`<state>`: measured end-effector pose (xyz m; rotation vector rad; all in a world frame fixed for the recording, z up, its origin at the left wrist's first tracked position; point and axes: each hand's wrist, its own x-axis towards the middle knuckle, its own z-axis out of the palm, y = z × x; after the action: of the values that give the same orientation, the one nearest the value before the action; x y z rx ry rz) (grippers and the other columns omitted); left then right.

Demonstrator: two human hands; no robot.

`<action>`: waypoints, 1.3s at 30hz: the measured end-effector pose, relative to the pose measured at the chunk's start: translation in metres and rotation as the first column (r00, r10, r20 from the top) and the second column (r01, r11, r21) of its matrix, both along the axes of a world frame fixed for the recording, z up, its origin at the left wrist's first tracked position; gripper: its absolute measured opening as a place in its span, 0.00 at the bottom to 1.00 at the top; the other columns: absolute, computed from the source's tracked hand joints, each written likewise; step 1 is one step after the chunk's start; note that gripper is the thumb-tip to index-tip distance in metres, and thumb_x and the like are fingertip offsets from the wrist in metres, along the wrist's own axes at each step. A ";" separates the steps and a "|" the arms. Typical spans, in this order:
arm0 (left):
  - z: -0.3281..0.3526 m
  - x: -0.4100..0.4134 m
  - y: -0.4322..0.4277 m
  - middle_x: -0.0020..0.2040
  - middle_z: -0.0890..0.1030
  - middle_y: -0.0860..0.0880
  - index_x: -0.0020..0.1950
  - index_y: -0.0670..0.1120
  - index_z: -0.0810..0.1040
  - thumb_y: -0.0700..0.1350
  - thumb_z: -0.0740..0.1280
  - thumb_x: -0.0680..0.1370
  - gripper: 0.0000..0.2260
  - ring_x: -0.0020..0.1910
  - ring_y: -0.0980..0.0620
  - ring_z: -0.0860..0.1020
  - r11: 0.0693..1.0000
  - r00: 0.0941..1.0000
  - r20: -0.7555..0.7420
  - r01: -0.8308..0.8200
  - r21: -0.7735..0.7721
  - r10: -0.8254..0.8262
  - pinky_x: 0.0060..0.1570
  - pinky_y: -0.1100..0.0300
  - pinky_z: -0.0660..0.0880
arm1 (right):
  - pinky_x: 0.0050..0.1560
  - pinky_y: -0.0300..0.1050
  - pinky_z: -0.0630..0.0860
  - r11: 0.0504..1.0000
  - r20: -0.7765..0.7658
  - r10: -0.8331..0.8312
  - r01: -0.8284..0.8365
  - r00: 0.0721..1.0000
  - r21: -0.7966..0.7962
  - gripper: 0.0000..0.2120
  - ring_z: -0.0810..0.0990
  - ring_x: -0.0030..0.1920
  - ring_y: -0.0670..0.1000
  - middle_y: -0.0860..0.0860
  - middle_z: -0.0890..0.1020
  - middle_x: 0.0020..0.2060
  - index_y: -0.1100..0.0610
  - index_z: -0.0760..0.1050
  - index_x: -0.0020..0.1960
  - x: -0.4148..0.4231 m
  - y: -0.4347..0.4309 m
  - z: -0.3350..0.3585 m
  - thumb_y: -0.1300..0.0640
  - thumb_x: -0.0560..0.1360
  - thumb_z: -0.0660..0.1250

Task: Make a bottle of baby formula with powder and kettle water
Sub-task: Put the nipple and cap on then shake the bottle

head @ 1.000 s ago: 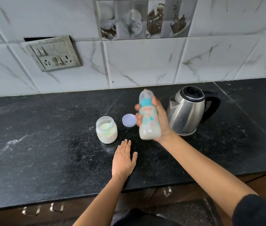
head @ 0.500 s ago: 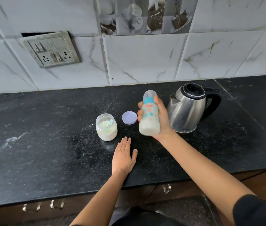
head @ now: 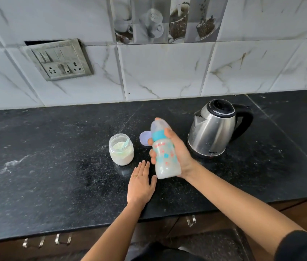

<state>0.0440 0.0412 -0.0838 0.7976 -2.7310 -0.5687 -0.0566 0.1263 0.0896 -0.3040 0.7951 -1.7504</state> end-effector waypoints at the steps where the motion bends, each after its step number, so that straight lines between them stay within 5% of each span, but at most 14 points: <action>1: 0.000 0.000 0.000 0.78 0.57 0.48 0.78 0.45 0.56 0.55 0.55 0.81 0.28 0.77 0.54 0.52 1.000 1.000 -0.001 0.001 0.003 -0.001 0.75 0.56 0.50 | 0.29 0.41 0.75 1.000 -0.047 -0.005 0.005 0.999 -0.002 0.14 0.76 0.28 0.50 0.53 0.77 0.37 0.52 0.82 0.46 0.004 0.001 0.002 0.45 0.74 0.61; 4: 0.001 -0.001 0.001 0.78 0.56 0.48 0.78 0.45 0.55 0.55 0.53 0.81 0.27 0.77 0.53 0.51 1.000 1.000 0.017 -0.012 -0.008 0.012 0.75 0.59 0.45 | 0.28 0.40 0.77 0.996 0.125 -0.093 0.094 0.988 -0.004 0.15 0.77 0.28 0.49 0.53 0.77 0.35 0.57 0.81 0.43 -0.010 -0.009 0.008 0.46 0.68 0.67; 6: 0.000 -0.001 0.002 0.78 0.55 0.48 0.78 0.45 0.55 0.56 0.52 0.82 0.27 0.77 0.54 0.50 1.000 1.000 0.017 -0.021 -0.006 0.022 0.75 0.61 0.43 | 0.28 0.41 0.77 0.981 0.235 -0.186 0.193 0.954 -0.008 0.16 0.78 0.28 0.50 0.53 0.77 0.37 0.59 0.76 0.46 -0.022 -0.012 0.003 0.45 0.72 0.65; 9: 0.002 0.000 0.003 0.77 0.57 0.48 0.77 0.45 0.55 0.55 0.53 0.81 0.27 0.77 0.53 0.52 1.000 1.000 0.007 -0.023 -0.006 0.023 0.75 0.59 0.46 | 0.29 0.41 0.77 0.998 0.113 -0.059 0.062 0.992 -0.021 0.19 0.78 0.28 0.49 0.52 0.78 0.37 0.58 0.82 0.40 -0.009 -0.005 -0.006 0.44 0.73 0.61; 11: 0.002 -0.001 0.002 0.77 0.58 0.47 0.77 0.45 0.55 0.55 0.54 0.81 0.27 0.77 0.53 0.52 1.000 1.000 0.009 -0.021 -0.010 0.021 0.75 0.58 0.47 | 0.30 0.41 0.77 0.999 0.051 -0.001 0.003 0.999 -0.054 0.16 0.78 0.29 0.50 0.53 0.78 0.38 0.58 0.82 0.41 -0.002 -0.001 -0.005 0.45 0.69 0.69; 16: 0.000 -0.002 0.002 0.78 0.54 0.49 0.78 0.46 0.54 0.56 0.52 0.82 0.27 0.77 0.54 0.49 1.000 0.999 0.032 -0.026 -0.011 0.026 0.75 0.61 0.43 | 0.31 0.42 0.79 0.983 0.211 -0.112 0.139 0.971 -0.117 0.32 0.79 0.30 0.51 0.54 0.79 0.39 0.59 0.72 0.50 -0.032 -0.008 0.000 0.50 0.54 0.83; 21: 0.000 -0.002 0.002 0.78 0.56 0.48 0.78 0.45 0.54 0.55 0.53 0.81 0.27 0.77 0.53 0.51 1.000 0.999 0.027 -0.018 -0.007 0.018 0.75 0.58 0.46 | 0.31 0.41 0.77 0.995 0.032 0.023 -0.019 0.999 -0.102 0.20 0.78 0.30 0.49 0.52 0.78 0.37 0.58 0.82 0.42 -0.007 -0.002 -0.003 0.45 0.59 0.78; 25: 0.000 -0.002 0.002 0.78 0.55 0.49 0.78 0.45 0.55 0.56 0.52 0.82 0.27 0.77 0.54 0.49 1.000 0.999 0.030 -0.025 0.002 0.025 0.75 0.60 0.44 | 0.29 0.42 0.78 0.979 0.256 -0.169 0.192 0.952 -0.067 0.21 0.78 0.28 0.51 0.53 0.78 0.37 0.60 0.74 0.47 -0.018 -0.014 0.002 0.47 0.64 0.76; 29: 0.003 -0.001 0.003 0.77 0.59 0.48 0.77 0.45 0.56 0.55 0.54 0.81 0.27 0.77 0.53 0.52 1.000 0.999 0.026 -0.025 -0.011 0.025 0.75 0.58 0.47 | 0.29 0.41 0.77 0.997 0.134 -0.070 0.073 0.988 -0.021 0.18 0.77 0.29 0.50 0.53 0.78 0.38 0.58 0.69 0.56 -0.001 -0.007 -0.005 0.45 0.74 0.62; 31: 0.004 -0.001 0.003 0.77 0.58 0.48 0.77 0.45 0.56 0.55 0.53 0.81 0.27 0.77 0.53 0.52 1.000 0.999 0.026 -0.025 -0.012 0.025 0.75 0.58 0.47 | 0.29 0.41 0.77 0.996 0.120 -0.083 0.086 0.989 -0.014 0.17 0.77 0.29 0.50 0.53 0.78 0.38 0.58 0.72 0.54 -0.004 -0.007 -0.004 0.45 0.75 0.60; 35: 0.002 -0.001 0.002 0.78 0.55 0.49 0.78 0.46 0.54 0.56 0.52 0.82 0.27 0.77 0.54 0.49 1.000 0.999 0.038 -0.024 -0.004 0.024 0.75 0.60 0.44 | 0.29 0.40 0.78 0.966 0.335 -0.242 0.258 0.910 -0.003 0.17 0.79 0.28 0.50 0.53 0.78 0.37 0.59 0.72 0.48 -0.027 -0.015 0.002 0.44 0.76 0.62; 39: 0.003 0.000 0.002 0.78 0.54 0.49 0.78 0.46 0.53 0.56 0.52 0.82 0.27 0.77 0.54 0.49 1.000 0.999 0.045 -0.021 0.000 0.021 0.75 0.59 0.45 | 0.28 0.39 0.76 0.997 0.126 -0.077 0.077 0.989 0.008 0.17 0.76 0.28 0.49 0.53 0.78 0.35 0.58 0.75 0.45 -0.010 -0.005 0.008 0.44 0.73 0.59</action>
<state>0.0442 0.0433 -0.0811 0.8480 -2.7594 -0.5543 -0.0664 0.1214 0.0973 -0.1609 0.7260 -1.8213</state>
